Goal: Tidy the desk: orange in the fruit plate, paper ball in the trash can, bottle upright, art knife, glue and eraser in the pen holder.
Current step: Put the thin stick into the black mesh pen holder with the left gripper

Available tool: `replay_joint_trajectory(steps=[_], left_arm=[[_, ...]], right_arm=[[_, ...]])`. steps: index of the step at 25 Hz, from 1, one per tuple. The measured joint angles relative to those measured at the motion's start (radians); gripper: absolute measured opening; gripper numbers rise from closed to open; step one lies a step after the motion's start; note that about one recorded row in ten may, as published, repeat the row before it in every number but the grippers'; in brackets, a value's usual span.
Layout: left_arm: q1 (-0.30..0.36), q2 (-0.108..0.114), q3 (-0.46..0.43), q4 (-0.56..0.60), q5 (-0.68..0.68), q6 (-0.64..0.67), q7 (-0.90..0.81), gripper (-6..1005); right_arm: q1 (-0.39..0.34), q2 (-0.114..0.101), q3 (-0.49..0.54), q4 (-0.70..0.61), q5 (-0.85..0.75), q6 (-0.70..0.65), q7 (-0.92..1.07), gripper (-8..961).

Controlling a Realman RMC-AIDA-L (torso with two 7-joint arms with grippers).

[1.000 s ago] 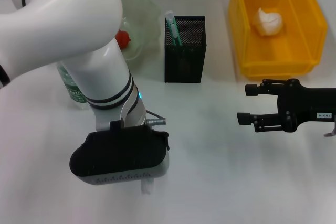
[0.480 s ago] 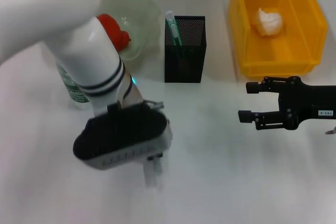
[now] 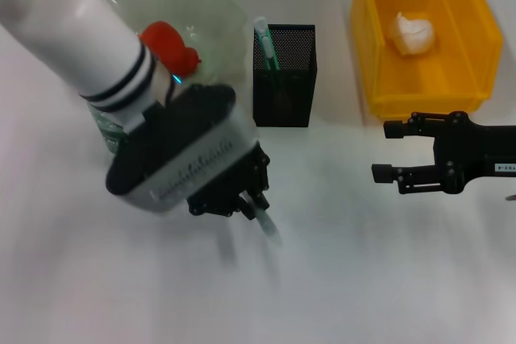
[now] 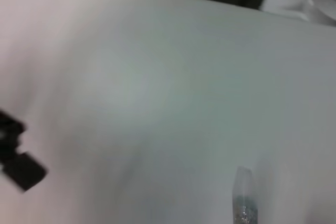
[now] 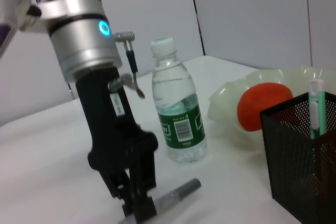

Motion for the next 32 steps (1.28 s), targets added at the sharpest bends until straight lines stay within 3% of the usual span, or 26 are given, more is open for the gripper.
replay_joint_trajectory(steps=[2,3,8,9,11,15,16,24,25,32], left_arm=[[0.000,0.000,0.000,0.000,0.000,0.000,0.000,143],[0.016,0.001,-0.123,0.000,-0.044,0.057,-0.034,143],[0.024,0.002,-0.159,-0.001,-0.064,0.070,-0.052,139],[0.059,0.003,-0.249,-0.002,-0.130,0.099,-0.067,138],[0.077,0.004,-0.298,-0.002,-0.177,0.127,-0.074,138],[0.086,0.005,-0.328,-0.006,-0.206,0.145,-0.078,138],[0.114,0.006,-0.401,-0.028,-0.291,0.190,-0.098,138],[0.140,0.009,-0.546,-0.164,-0.450,0.204,-0.183,139],[0.135,0.010,-0.619,-0.237,-0.501,0.218,-0.223,139],[0.141,0.010,-0.646,-0.284,-0.555,0.235,-0.254,133]], right_arm=[[0.001,-0.001,0.001,0.000,-0.003,0.000,0.001,809],[0.001,-0.001,0.001,0.000,-0.005,0.000,0.001,809],[-0.005,-0.001,0.022,0.000,-0.029,-0.001,0.003,808],[-0.006,-0.001,0.025,0.000,-0.033,-0.002,0.004,808],[-0.008,-0.001,0.029,0.000,-0.038,-0.008,0.004,808],[-0.010,-0.001,0.038,0.004,-0.052,-0.014,0.004,808],[-0.010,-0.001,0.039,0.004,-0.055,-0.014,0.004,808],[-0.018,0.000,0.075,0.007,-0.057,-0.054,0.002,808],[-0.018,0.000,0.083,0.005,-0.060,-0.068,0.002,808],[-0.018,-0.001,0.101,0.000,-0.073,-0.087,-0.013,808]])
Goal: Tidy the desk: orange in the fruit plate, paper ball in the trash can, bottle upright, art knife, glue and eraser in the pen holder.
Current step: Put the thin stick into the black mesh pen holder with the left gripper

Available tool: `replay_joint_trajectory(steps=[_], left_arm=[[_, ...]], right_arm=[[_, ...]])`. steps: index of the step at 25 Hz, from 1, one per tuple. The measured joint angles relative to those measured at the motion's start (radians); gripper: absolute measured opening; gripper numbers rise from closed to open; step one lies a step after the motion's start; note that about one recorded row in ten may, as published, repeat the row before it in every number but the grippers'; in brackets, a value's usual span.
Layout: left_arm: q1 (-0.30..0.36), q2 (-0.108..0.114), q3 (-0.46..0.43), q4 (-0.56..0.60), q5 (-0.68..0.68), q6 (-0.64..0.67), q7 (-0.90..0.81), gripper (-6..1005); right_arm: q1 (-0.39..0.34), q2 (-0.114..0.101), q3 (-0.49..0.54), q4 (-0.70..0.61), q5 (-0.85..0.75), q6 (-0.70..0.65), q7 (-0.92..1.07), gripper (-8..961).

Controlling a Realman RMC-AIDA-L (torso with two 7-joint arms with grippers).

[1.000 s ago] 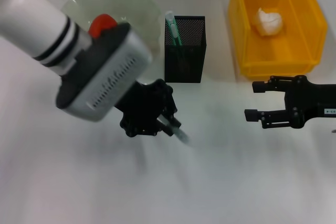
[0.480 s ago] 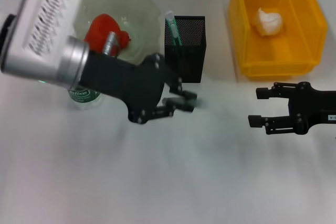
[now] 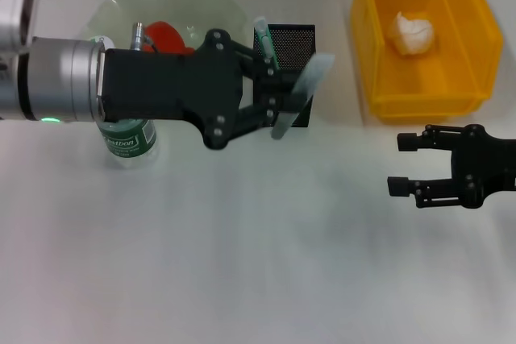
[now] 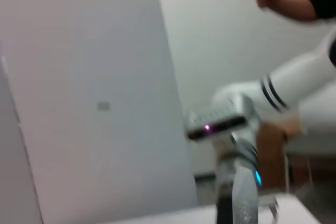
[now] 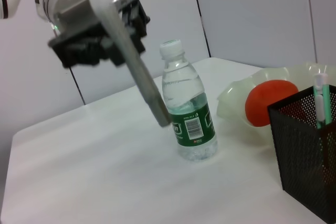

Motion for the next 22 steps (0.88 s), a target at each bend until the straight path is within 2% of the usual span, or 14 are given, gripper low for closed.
replay_joint_trajectory(steps=[1,2,3,4,5,9,12,13,14,18,19,22], left_arm=[[0.000,0.000,0.000,0.000,0.000,0.000,0.000,132],[0.018,-0.001,-0.004,-0.066,-0.109,-0.003,-0.054,131],[0.017,0.001,-0.007,-0.103,-0.140,-0.011,-0.060,132],[0.017,0.001,-0.007,-0.103,-0.140,-0.011,-0.060,134],[0.015,0.001,-0.011,-0.172,-0.191,-0.038,-0.077,135],[0.016,-0.003,-0.014,-0.264,-0.271,-0.077,-0.067,141],[0.019,-0.006,-0.014,-0.365,-0.371,-0.090,-0.028,145],[0.019,-0.006,-0.014,-0.365,-0.371,-0.090,-0.028,146],[0.019,-0.007,-0.011,-0.424,-0.418,-0.104,0.005,147],[0.019,-0.011,-0.011,-0.482,-0.451,-0.120,0.065,153],[0.013,-0.014,-0.012,-0.561,-0.510,-0.140,0.152,154],[0.008,-0.014,-0.011,-0.594,-0.536,-0.153,0.185,158]], right_arm=[[0.000,0.000,0.000,0.001,-0.005,0.001,-0.008,808],[0.000,0.000,0.001,0.001,-0.008,0.002,-0.014,808],[0.000,0.000,0.003,0.003,-0.012,0.005,-0.020,808],[0.001,-0.001,0.003,0.004,-0.012,0.006,-0.020,808],[0.003,-0.002,0.003,0.005,-0.012,0.006,-0.021,808],[0.005,-0.004,0.004,0.007,-0.008,0.007,-0.022,808],[0.006,-0.004,0.004,0.009,-0.006,0.007,-0.022,809],[0.006,-0.004,0.004,0.010,-0.006,0.006,-0.022,809],[0.006,-0.004,0.004,0.011,-0.007,0.006,-0.022,809],[0.001,-0.002,0.004,0.012,-0.008,0.000,-0.023,809],[0.001,-0.001,0.004,0.012,-0.008,-0.001,-0.022,808],[0.000,0.002,0.004,0.013,-0.009,-0.001,-0.021,808]])
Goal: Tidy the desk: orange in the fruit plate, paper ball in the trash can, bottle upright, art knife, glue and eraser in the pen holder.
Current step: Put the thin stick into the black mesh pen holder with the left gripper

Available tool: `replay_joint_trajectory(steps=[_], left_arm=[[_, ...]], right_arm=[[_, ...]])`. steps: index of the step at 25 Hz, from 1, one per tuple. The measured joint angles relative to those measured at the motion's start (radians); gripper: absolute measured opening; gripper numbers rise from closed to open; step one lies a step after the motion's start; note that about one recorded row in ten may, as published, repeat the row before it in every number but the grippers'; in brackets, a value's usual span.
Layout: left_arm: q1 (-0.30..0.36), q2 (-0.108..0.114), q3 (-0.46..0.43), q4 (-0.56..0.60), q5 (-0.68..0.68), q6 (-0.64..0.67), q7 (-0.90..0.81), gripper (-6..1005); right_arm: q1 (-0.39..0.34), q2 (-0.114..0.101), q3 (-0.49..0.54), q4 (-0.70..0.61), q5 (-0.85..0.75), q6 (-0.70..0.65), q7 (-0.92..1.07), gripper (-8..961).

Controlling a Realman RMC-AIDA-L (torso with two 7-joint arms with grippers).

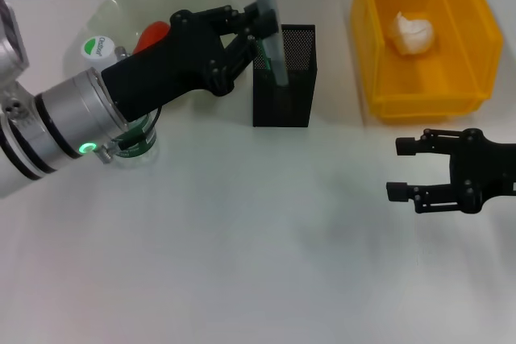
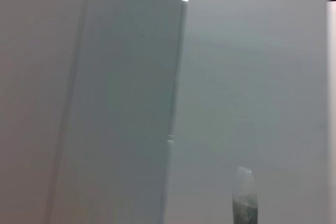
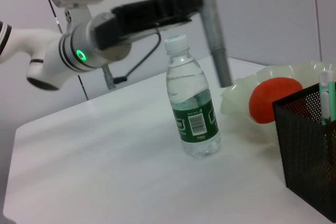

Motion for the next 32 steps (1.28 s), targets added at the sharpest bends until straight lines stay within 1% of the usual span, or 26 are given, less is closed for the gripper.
replay_joint_trajectory(steps=[2,3,5,7,13,17,18,23,26,30,31,32], left_arm=[[-0.025,0.000,-0.001,-0.094,-0.057,-0.038,0.098,161],[-0.025,0.000,-0.001,-0.094,-0.057,-0.038,0.098,162],[-0.043,0.000,-0.004,-0.136,-0.080,-0.051,0.148,165],[-0.055,0.000,-0.005,-0.154,-0.085,-0.060,0.176,168],[-0.093,0.000,-0.033,-0.179,-0.086,-0.099,0.219,176],[-0.118,0.000,-0.057,-0.183,-0.086,-0.155,0.223,182],[-0.136,0.000,-0.062,-0.189,-0.086,-0.188,0.223,183],[-0.151,0.000,-0.062,-0.191,-0.086,-0.228,0.223,190],[-0.160,-0.001,-0.056,-0.192,-0.076,-0.260,0.224,194],[-0.161,-0.002,-0.055,-0.194,-0.074,-0.275,0.224,199],[-0.161,-0.002,-0.055,-0.195,-0.074,-0.282,0.224,201],[-0.161,-0.002,-0.055,-0.195,-0.074,-0.282,0.224,202]], right_arm=[[-0.001,0.002,0.000,0.001,0.000,0.000,0.004,809],[-0.001,0.002,0.000,0.001,0.000,0.000,0.004,809],[-0.001,0.003,0.000,0.005,0.003,0.000,0.010,809],[-0.001,0.004,0.000,0.009,0.004,0.001,0.019,809],[-0.003,0.007,0.000,0.010,0.005,0.006,0.036,808],[-0.003,0.015,0.012,0.010,0.009,0.006,0.040,808],[-0.003,0.017,0.014,0.010,0.009,0.006,0.040,808],[-0.001,0.022,0.024,0.010,0.009,0.007,0.040,808],[-0.001,0.035,0.061,0.010,0.009,0.008,0.029,808],[-0.005,0.043,0.088,0.010,0.010,0.009,0.004,809],[-0.009,0.051,0.105,0.010,0.011,0.013,-0.018,809],[-0.009,0.051,0.105,0.010,0.011,0.013,-0.018,809]])
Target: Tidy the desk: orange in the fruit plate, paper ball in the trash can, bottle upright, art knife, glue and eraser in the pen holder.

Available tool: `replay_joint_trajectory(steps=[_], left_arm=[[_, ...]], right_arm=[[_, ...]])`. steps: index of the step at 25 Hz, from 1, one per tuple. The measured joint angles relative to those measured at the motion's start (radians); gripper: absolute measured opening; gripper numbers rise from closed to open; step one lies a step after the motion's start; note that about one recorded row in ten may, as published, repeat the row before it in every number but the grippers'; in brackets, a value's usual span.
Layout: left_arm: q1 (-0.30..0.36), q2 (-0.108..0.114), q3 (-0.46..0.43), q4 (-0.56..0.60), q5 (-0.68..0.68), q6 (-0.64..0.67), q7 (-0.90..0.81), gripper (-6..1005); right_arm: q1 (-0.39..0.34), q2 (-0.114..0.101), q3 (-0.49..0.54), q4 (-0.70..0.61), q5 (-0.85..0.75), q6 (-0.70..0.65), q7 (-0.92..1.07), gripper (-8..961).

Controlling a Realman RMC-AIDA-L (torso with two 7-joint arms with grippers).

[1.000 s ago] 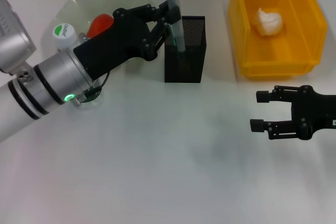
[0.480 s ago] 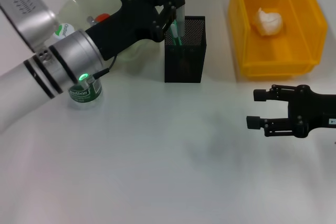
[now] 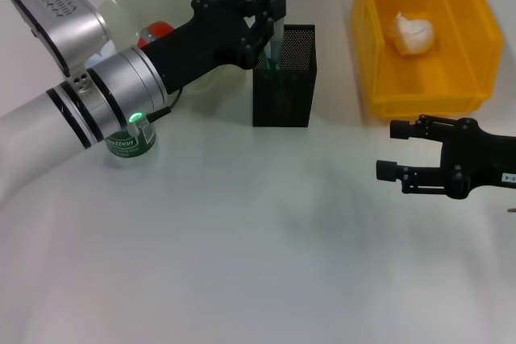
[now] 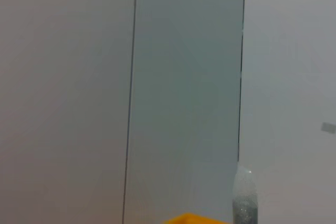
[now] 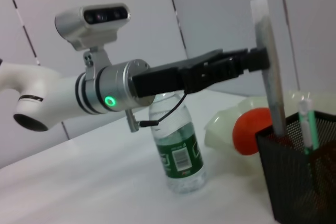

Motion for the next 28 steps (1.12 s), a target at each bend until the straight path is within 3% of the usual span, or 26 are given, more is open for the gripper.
replay_joint_trajectory(steps=[4,24,28], left_arm=[[-0.005,0.000,-0.001,-0.010,0.000,-0.014,0.000,208],[0.000,0.000,-0.007,-0.030,0.006,-0.033,-0.008,235],[0.001,0.000,-0.009,-0.034,0.003,-0.026,-0.009,425]], right_arm=[[-0.016,0.023,0.043,0.003,0.002,0.024,-0.069,809],[-0.020,0.025,0.067,0.039,0.014,0.032,-0.121,808],[-0.020,0.025,0.067,0.040,0.014,0.032,-0.126,808]])
